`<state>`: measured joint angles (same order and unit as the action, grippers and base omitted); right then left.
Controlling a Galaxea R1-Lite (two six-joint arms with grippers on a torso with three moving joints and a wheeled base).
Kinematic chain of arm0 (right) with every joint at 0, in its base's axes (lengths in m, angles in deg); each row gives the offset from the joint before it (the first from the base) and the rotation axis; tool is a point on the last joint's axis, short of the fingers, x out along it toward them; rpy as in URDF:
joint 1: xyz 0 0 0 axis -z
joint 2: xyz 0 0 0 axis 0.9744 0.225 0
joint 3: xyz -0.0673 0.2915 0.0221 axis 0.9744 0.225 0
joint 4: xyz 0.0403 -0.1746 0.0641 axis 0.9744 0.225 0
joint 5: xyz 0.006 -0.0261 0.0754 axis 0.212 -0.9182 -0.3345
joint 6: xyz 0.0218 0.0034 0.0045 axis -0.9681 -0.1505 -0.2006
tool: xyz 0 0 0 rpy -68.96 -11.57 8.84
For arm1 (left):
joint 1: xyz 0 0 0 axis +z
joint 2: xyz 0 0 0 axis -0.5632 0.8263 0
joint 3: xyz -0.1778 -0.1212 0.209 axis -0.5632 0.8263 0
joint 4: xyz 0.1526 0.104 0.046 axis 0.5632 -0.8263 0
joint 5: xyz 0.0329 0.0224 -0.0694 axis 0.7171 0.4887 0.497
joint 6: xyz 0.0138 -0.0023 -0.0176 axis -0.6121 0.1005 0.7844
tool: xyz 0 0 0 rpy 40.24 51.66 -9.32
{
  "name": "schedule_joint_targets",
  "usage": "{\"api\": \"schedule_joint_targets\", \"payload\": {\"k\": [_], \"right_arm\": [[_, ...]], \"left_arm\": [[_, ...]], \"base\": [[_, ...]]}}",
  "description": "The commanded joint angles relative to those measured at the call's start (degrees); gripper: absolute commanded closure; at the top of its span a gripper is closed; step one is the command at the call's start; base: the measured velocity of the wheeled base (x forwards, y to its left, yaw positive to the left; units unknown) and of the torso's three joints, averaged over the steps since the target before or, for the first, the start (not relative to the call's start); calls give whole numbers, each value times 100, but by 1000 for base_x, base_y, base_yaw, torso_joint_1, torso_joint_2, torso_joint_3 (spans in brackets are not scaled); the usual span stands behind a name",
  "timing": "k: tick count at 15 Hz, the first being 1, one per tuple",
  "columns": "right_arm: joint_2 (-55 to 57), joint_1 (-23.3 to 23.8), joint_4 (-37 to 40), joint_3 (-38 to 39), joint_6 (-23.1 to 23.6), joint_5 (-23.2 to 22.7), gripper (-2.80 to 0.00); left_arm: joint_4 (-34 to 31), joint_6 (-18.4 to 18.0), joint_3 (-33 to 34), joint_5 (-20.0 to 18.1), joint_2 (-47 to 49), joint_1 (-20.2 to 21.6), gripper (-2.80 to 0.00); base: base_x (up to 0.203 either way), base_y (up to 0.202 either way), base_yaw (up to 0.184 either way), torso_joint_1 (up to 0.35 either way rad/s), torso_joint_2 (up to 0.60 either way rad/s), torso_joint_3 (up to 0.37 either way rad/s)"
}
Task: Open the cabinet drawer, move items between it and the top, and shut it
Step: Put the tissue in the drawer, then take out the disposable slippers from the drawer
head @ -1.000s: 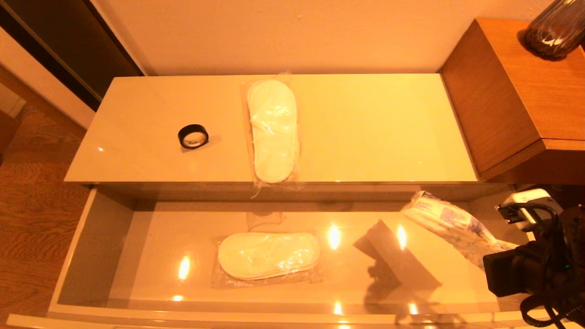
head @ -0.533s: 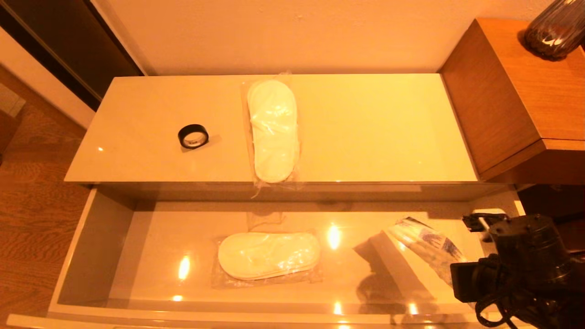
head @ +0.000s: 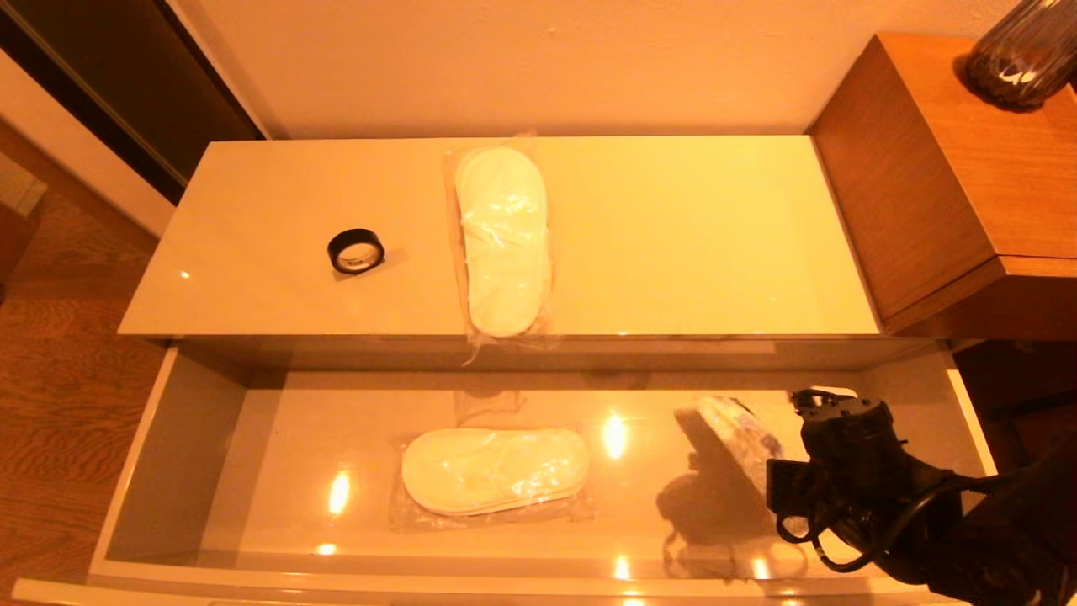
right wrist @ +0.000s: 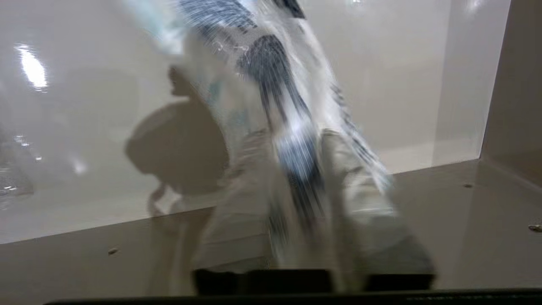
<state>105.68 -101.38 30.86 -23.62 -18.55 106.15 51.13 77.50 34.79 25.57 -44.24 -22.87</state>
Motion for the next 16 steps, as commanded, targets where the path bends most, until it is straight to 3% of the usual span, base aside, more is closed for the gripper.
{"api": "schedule_joint_targets", "payload": {"k": [1,6,9,13,15,16], "right_arm": [[234,30,-26,-18,4,21,-280],[-211,30,107,41,56,105,-280],[-1588,29,1139,-235,411,338,-280],[-4099,27,4834,-1288,403,535,-280],[-5068,23,7243,-1914,-84,580,-280],[-5358,25,8094,-2361,-397,593,-280]], "left_arm": [[4,2,9,2,-222,2,0],[5,2,9,2,-222,2,0],[-4,2,0,-5,-222,2,0],[5,2,8,2,-222,2,0],[2,2,4,2,-222,2,0],[5,2,0,2,-222,2,0]], "base": [[0,0,0,0,0,0],[0,0,0,0,0,0],[0,0,0,0,0,0],[0,0,0,0,0,0],[0,0,0,0,0,0],[0,0,0,0,0,0]]}}
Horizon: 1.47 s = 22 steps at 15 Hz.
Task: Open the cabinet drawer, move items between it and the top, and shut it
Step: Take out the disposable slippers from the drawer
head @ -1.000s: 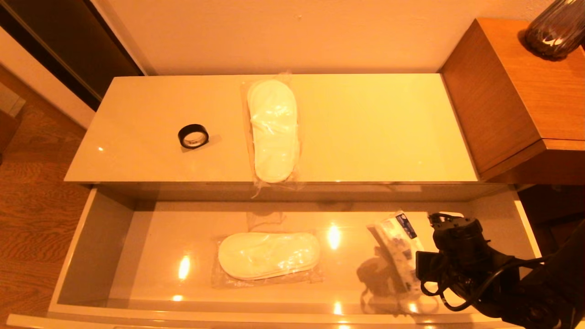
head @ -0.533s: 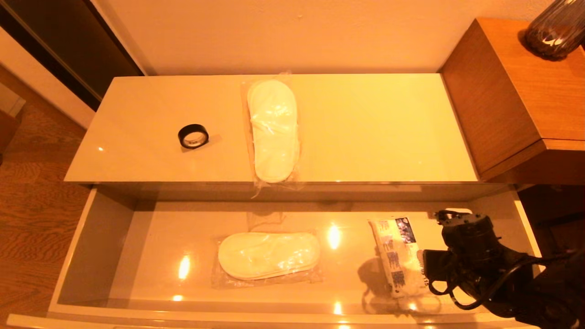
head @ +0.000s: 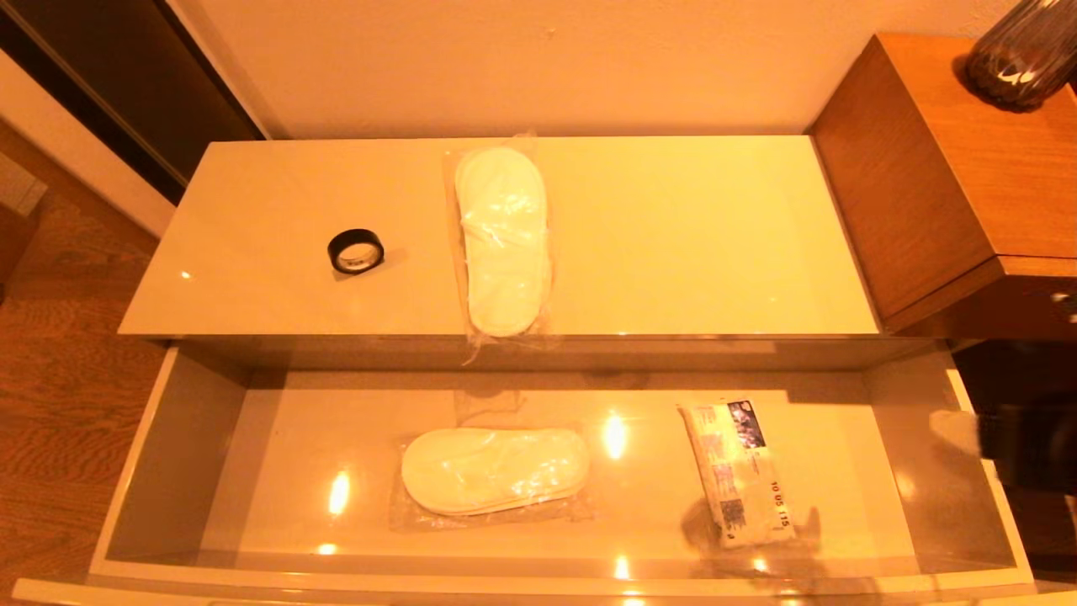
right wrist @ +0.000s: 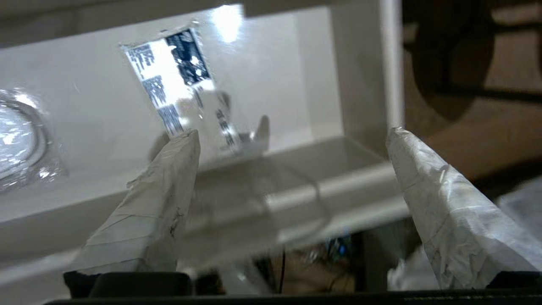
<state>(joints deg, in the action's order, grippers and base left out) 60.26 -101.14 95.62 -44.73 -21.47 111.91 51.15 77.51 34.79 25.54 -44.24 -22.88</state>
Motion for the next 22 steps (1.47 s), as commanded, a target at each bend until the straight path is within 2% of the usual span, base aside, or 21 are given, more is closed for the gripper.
{"api": "schedule_joint_targets", "payload": {"k": [1,4,6,7,8,10,11,12,15,17,22], "right_arm": [[-1025,12,2370,-741,-397,24,-280],[-1287,311,4119,-2231,-1016,29,-280],[-1382,467,5391,-2940,-1706,11,-280],[-1447,493,5518,-2970,-1888,-33,-280],[-1535,502,5417,-2821,-1887,-266,-280],[-1612,506,5011,-2753,-1735,-839,-280],[-1602,507,4865,-2758,-1682,-977,-280],[-1590,507,4757,-2764,-1655,-1129,0],[-1358,499,4146,-2805,-1274,-1487,0],[-843,420,3658,-2859,-1177,-1708,0],[1129,-486,2288,-3576,-1082,-1793,0]], "left_arm": [[2,2,0,4,-222,3,0],[2,2,8,4,-222,3,0],[2,2,8,4,-222,4,0],[-3,2,4,4,-222,3,0],[2,2,6,4,-222,3,0],[1,2,9,4,-222,3,0],[2,2,0,4,-222,3,0],[2,2,0,4,-222,3,0],[-6,2,0,4,-222,3,0],[2,2,4,4,-222,3,0],[2,2,0,4,-222,3,0]], "base": [[0,0,0,0,0,0],[0,0,0,0,0,0],[0,0,0,0,0,0],[0,0,0,0,0,0],[0,0,0,0,0,0],[0,0,0,0,0,0],[0,0,0,0,0,0],[0,0,0,0,0,0],[0,0,0,0,0,0],[0,0,0,0,0,0],[0,0,0,0,0,0]]}}
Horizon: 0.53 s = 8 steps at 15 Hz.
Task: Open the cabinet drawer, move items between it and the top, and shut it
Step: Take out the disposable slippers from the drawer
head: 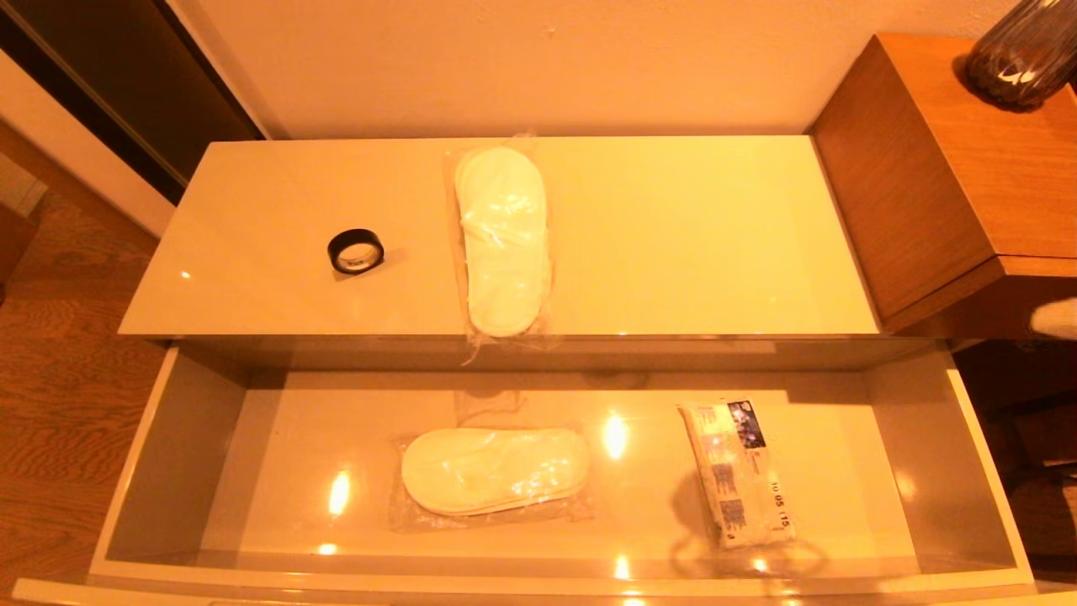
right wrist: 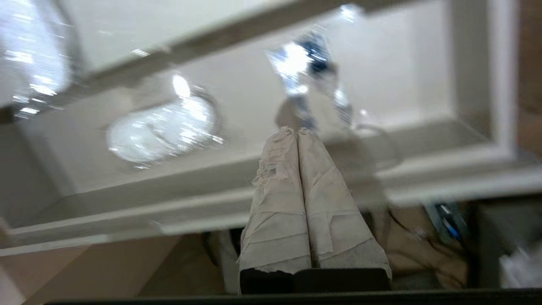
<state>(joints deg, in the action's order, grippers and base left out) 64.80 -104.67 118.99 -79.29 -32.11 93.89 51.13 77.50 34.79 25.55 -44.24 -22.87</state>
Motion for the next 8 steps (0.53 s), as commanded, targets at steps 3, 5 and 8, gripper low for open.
{"api": "schedule_joint_targets", "payload": {"k": [3,5,8], "right_arm": [[1982,-483,-1121,-712,-13,-21,-280],[2811,-722,-1638,-1417,-18,-30,-280],[3732,-1149,-1912,-2590,14,-41,-280]], "left_arm": [[5,2,9,4,-222,3,0],[5,2,9,4,-222,2,0],[5,2,3,4,-222,2,0]], "base": [[0,0,0,0,0,0],[0,0,0,0,0,0],[0,0,0,0,0,0]]}}
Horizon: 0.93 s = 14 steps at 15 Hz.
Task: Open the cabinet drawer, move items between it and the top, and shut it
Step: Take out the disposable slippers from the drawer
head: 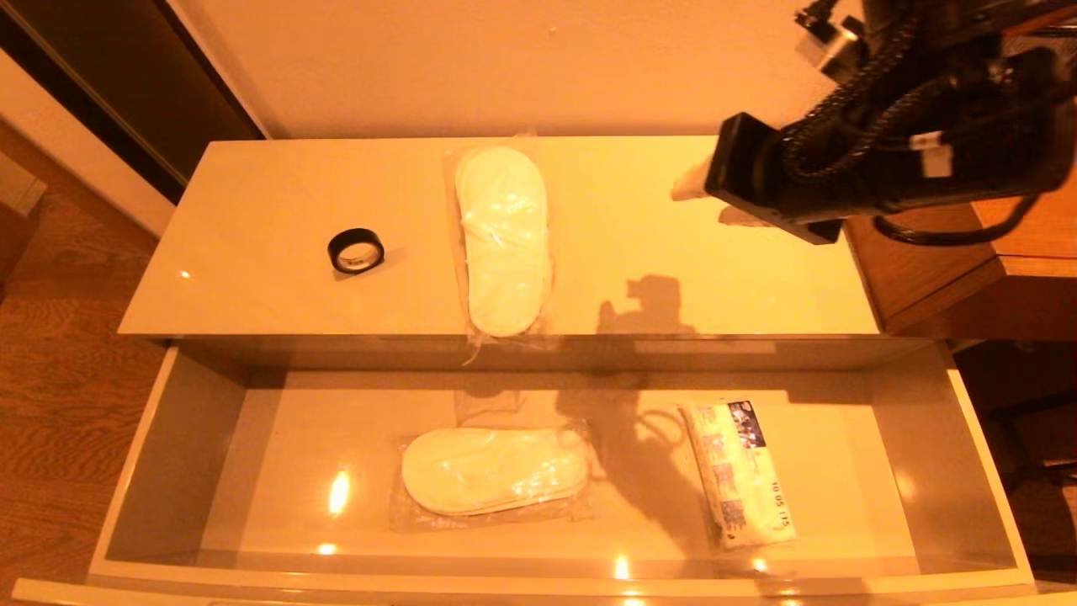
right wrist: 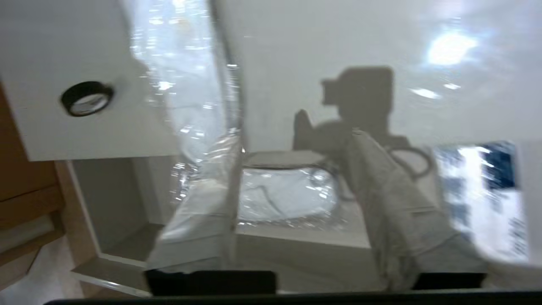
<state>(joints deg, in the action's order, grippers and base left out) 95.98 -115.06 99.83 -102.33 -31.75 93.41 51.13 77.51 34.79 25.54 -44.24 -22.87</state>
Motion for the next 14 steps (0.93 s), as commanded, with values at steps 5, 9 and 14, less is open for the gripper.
{"api": "schedule_joint_targets", "payload": {"k": [5,9,14], "right_arm": [[1731,-669,-384,-753,177,335,-280],[2166,-926,-938,-779,395,622,-280],[2821,-954,-1618,-801,976,1242,-280]], "left_arm": [[5,2,2,4,-222,2,0],[5,2,8,4,-222,10,0],[5,2,1,4,-222,2,0]], "base": [[0,0,0,0,0,0],[0,0,0,0,0,0],[0,0,0,0,0,0]]}}
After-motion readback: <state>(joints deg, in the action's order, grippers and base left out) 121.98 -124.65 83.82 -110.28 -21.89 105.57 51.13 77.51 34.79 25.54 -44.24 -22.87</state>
